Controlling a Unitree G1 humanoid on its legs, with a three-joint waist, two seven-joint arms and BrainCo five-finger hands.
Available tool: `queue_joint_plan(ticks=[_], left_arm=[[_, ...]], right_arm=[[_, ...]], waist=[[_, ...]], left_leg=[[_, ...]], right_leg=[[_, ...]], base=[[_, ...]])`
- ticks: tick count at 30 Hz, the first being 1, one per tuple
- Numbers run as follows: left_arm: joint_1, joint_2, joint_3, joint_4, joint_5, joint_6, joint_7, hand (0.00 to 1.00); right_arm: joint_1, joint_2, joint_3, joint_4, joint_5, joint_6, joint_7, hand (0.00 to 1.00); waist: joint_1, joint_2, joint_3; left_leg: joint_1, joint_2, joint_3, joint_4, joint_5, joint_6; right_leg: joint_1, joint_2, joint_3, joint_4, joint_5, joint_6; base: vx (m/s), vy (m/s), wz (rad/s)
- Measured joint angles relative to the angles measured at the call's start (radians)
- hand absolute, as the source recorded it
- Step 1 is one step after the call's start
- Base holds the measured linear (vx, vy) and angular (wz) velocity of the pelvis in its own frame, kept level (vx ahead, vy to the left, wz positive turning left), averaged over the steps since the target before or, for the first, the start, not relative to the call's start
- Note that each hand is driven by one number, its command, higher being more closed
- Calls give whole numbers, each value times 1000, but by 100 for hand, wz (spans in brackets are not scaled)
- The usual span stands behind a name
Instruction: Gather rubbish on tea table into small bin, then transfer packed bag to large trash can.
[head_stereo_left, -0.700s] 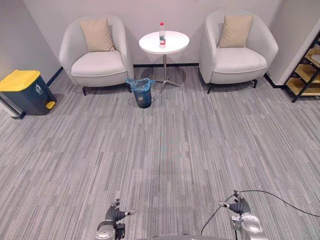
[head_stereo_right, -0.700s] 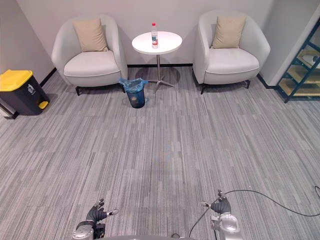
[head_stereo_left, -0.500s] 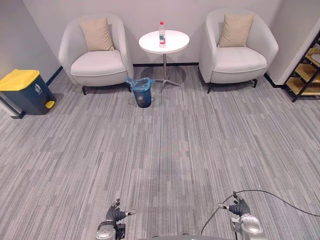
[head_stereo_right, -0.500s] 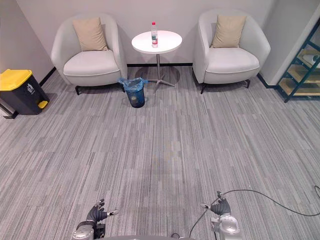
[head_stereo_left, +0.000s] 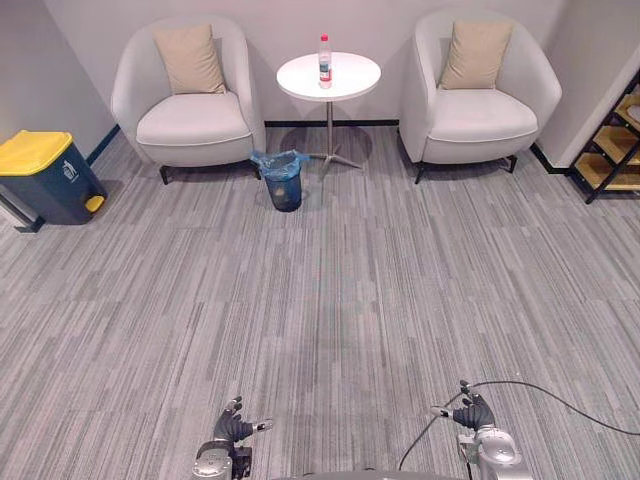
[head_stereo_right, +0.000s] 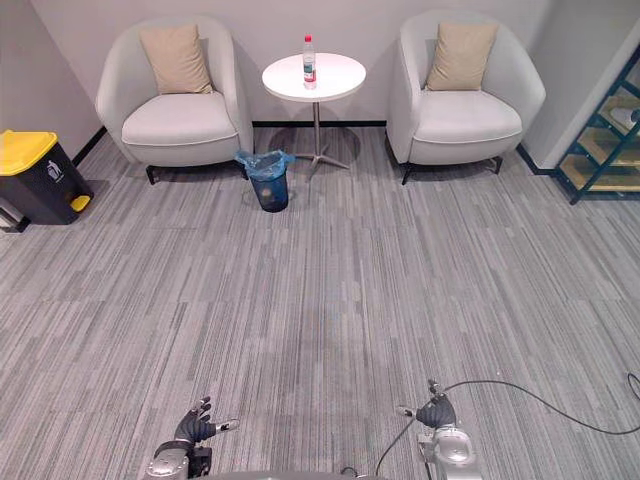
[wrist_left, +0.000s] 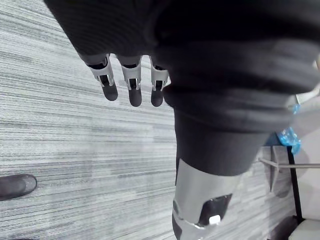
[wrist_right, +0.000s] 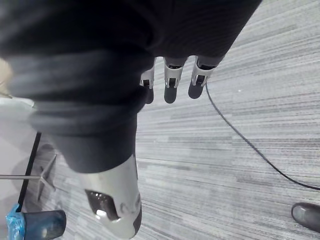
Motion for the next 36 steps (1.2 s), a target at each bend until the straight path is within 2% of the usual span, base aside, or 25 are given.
queue_joint_plan(ticks=[20, 23, 25, 26, 27, 28, 29, 30, 32, 34, 36], left_arm=[[16, -1, -5, -5, -2, 0, 0, 0], [17, -1, -6, -10, -3, 0, 0, 0], [17, -4, -6, -29, -4, 0, 0, 0], [16, -4, -14, -44, -4, 0, 0, 0], [16, -5, -18, -65, -4, -1, 0, 0], [15, -5, -23, -70, -4, -2, 0, 0], [15, -2, -34, -78, -5, -2, 0, 0], [12, 1, -44, -83, -5, -3, 0, 0], [-1, 6, -44, -83, -6, -1, 1, 0], [-7, 10, -44, -83, -6, -1, 1, 0], [-16, 10, -43, -83, -15, -1, 2, 0]], right_arm=[[4, 1, -7, -10, 9, 1, -8, 0], [-19, 1, -7, -10, 11, 1, -17, 0], [-42, -3, -8, -11, 11, 1, -25, 0], [-60, -8, -8, -11, 12, 1, -26, 0], [-73, -12, -9, -11, 11, 1, -26, 0], [-73, -13, -9, -11, 11, 2, -26, 0], [-70, -14, -9, -11, 11, 6, -26, 0], [-67, -12, -9, -11, 11, 7, -26, 0], [-66, -10, -9, -11, 11, 9, -26, 0], [-69, -13, -9, -11, 12, 9, -27, 0], [-80, -20, -8, -10, 16, 10, -27, 0]], waist=[[1, 6, -4], [2, 8, -2], [5, 17, 2], [8, 29, 11], [10, 38, 21], [10, 39, 24], [8, 39, 27], [1, 39, 38], [-1, 27, 53], [-3, 26, 70], [-22, 40, 87]], left_leg=[[-38, 2, 41, -7, -6, 8], [-41, 2, 68, -2, -14, 15], [-58, 5, 89, 24, -36, 26], [-76, 10, 103, 56, -56, 30], [-81, 10, 116, 83, -84, 37], [-79, 5, 120, 91, -92, 43], [-71, -4, 124, 106, -105, 48], [-53, -11, 122, 110, -113, 56], [-24, -29, 115, 110, -135, 71], [-2, -27, 101, 116, -159, 68], [17, 7, 72, 119, -177, 51]], right_leg=[[-51, 4, 41, -10, 13, -17], [-68, 4, 67, -2, 12, -17], [-91, 4, 88, 28, -1, -2], [-133, 1, 104, 101, -36, 13], [-192, -11, 109, 231, -101, 25], [-222, -21, 108, 308, -134, 41], [-284, -45, 98, 465, -183, 85], [-339, -74, 68, 613, -196, 102], [-423, -131, 8, 799, -230, 100], [-462, -165, -32, 837, -264, 94], [-499, -172, -77, 745, -262, 82]], base=[[1, 2, -6], [18, 27, -29], [27, 38, -34], [20, 47, -38], [22, 51, -31], [31, 68, -17], [60, 80, 2], [73, 81, 9], [122, 55, 11], [143, 3, 14], [296, -96, 36]])
